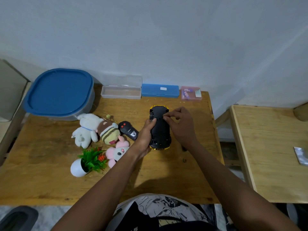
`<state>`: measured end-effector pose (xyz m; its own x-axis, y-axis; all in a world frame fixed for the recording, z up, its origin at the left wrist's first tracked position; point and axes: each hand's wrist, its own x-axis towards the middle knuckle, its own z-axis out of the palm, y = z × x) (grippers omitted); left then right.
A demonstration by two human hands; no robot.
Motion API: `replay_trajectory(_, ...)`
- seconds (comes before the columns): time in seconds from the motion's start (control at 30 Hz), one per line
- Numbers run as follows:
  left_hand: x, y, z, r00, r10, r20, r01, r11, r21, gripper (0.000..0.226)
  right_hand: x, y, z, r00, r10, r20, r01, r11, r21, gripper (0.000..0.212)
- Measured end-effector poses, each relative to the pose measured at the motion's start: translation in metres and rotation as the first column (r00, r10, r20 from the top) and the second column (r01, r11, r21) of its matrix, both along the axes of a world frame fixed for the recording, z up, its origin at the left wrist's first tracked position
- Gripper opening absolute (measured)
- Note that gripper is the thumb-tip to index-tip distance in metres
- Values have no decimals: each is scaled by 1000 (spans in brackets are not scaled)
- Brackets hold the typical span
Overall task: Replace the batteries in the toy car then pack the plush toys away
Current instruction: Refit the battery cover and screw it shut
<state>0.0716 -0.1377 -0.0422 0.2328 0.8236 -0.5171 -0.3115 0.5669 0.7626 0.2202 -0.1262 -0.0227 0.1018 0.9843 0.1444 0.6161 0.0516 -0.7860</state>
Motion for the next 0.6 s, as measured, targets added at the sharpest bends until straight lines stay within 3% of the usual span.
replay_trajectory(0.43,0,0,-4,999,3,52,-2,1000,-18,35,-1,-2,0,999,3,-37,-3,1000,2,12)
replay_trajectory(0.6,3,-7,-6,991,25,135,-12,995,-99,38,0,-8,-1,999,17,-42,-19,999,-37,13)
